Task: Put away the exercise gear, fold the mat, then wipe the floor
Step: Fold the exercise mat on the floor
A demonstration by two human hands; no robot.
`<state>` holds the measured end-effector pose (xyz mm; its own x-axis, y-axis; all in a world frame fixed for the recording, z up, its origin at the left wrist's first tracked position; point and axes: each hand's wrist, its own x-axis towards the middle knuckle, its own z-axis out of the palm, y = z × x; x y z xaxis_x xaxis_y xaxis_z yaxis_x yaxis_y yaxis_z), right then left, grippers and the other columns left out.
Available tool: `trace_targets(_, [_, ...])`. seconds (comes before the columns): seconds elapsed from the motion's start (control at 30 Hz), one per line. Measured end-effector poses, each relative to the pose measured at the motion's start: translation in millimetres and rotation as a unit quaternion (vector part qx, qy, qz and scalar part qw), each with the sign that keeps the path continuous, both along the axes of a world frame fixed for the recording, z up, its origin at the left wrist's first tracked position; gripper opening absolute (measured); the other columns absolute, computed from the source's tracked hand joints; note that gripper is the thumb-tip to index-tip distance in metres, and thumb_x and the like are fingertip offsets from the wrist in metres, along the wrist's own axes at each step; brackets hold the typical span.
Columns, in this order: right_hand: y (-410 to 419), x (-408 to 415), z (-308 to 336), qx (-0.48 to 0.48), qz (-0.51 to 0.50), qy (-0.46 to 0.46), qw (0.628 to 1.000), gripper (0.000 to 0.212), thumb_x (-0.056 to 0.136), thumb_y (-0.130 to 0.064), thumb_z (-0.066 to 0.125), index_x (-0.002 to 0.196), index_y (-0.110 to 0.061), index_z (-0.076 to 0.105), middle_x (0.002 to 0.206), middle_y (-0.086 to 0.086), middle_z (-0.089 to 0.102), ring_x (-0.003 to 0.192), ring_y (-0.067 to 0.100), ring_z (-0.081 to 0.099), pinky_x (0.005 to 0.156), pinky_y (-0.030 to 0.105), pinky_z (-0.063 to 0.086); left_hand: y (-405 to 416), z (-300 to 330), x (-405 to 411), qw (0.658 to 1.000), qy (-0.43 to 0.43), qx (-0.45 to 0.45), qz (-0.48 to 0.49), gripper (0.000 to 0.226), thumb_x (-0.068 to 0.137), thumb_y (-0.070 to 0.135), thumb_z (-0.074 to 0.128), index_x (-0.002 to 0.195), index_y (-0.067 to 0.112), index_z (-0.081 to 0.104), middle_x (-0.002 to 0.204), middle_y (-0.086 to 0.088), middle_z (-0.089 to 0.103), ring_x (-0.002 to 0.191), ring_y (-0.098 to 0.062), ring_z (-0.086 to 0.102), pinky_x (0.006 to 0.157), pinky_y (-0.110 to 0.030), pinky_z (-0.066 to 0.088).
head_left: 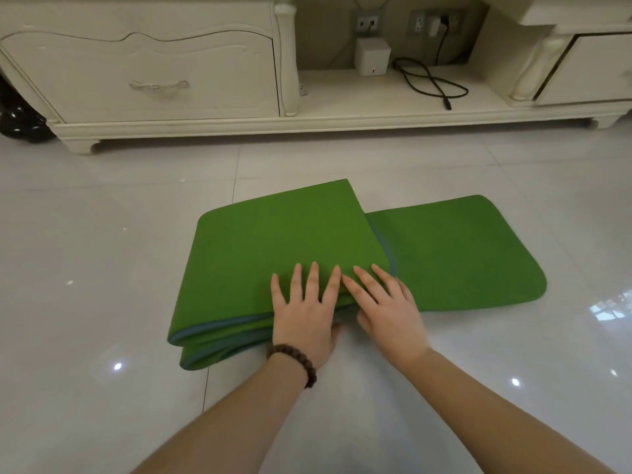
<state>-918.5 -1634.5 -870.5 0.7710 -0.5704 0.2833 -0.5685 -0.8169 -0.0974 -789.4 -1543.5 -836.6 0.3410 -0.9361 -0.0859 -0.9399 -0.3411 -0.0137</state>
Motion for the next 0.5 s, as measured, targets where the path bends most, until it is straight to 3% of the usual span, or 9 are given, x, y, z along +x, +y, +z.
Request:
trace_targets(0.07, [-9.2, 6.2, 18.3, -0.009, 0.009, -0.039, 0.999, 0.050, 0.081, -0.027, 0.045, 0.132, -0.027, 0.041, 0.132, 0.002, 0.058, 0.120, 0.029, 0.053, 0.090, 0.045, 0.050, -11.1, 12.5, 11.0, 0.999, 0.007, -0.024, 0.032, 0.073, 0.095, 0.052, 0.042, 0.153, 0.029, 0.003, 0.161, 0.000, 0.010, 0.148, -0.026, 0.008, 0.116, -0.058, 0.002])
trace_targets(0.13, [-20.3, 9.6, 31.7, 0.014, -0.001, -0.093, 0.996, 0.055, 0.081, -0.026, 0.057, 0.134, -0.024, 0.040, 0.137, 0.006, 0.052, 0.121, 0.028, 0.050, 0.091, 0.045, 0.049, -19.0, 26.0, 18.5, 0.997, 0.022, -0.052, 0.054, 0.070, 0.095, 0.049, 0.046, 0.152, 0.029, 0.010, 0.160, 0.005, 0.015, 0.147, -0.021, 0.013, 0.117, -0.053, 0.010])
trace_targets(0.23, [-40.9, 3.5, 53.3, 0.113, -0.099, -0.148, 0.977, 0.082, 0.075, -0.026, 0.076, 0.144, -0.023, 0.031, 0.143, 0.011, 0.043, 0.118, 0.034, 0.052, 0.089, 0.045, 0.047, -27.3, 45.8, 31.1, 0.988, 0.057, -0.110, 0.091, 0.067, 0.094, 0.048, 0.050, 0.150, 0.031, 0.018, 0.157, 0.008, 0.025, 0.145, -0.016, 0.023, 0.117, -0.049, 0.019])
trace_targets(0.27, [-48.4, -0.4, 61.9, 0.131, -0.133, -0.142, 0.972, 0.080, 0.077, -0.026, 0.075, 0.145, -0.021, 0.032, 0.137, 0.012, 0.050, 0.112, 0.035, 0.056, 0.085, 0.043, 0.048, -29.2, 54.0, 36.7, 0.983, 0.069, -0.137, 0.103, 0.066, 0.093, 0.048, 0.052, 0.149, 0.031, 0.022, 0.154, 0.009, 0.031, 0.142, -0.016, 0.029, 0.115, -0.048, 0.024])
trace_targets(0.37, [-62.2, -4.4, 89.5, 0.105, -0.163, -0.132, 0.972, 0.044, 0.088, -0.023, 0.064, 0.130, -0.013, 0.055, 0.111, 0.014, 0.068, 0.094, 0.036, 0.063, 0.074, 0.039, 0.047, -33.4, 85.0, 54.1, 0.956, 0.103, -0.240, 0.131, 0.061, 0.088, 0.044, 0.062, 0.142, 0.028, 0.039, 0.137, 0.006, 0.054, 0.122, -0.017, 0.053, 0.102, -0.043, 0.043])
trace_targets(0.5, [-59.7, 18.8, 149.1, 0.090, -0.160, -0.261, 0.948, 0.031, 0.095, -0.025, 0.054, 0.124, -0.016, 0.060, 0.091, 0.014, 0.070, 0.082, 0.036, 0.063, 0.069, 0.037, 0.046, -42.8, 130.8, 63.3, 0.902, 0.177, -0.363, 0.156, 0.050, 0.086, 0.042, 0.064, 0.132, 0.026, 0.052, 0.112, 0.002, 0.067, 0.099, -0.023, 0.063, 0.084, -0.037, 0.052])
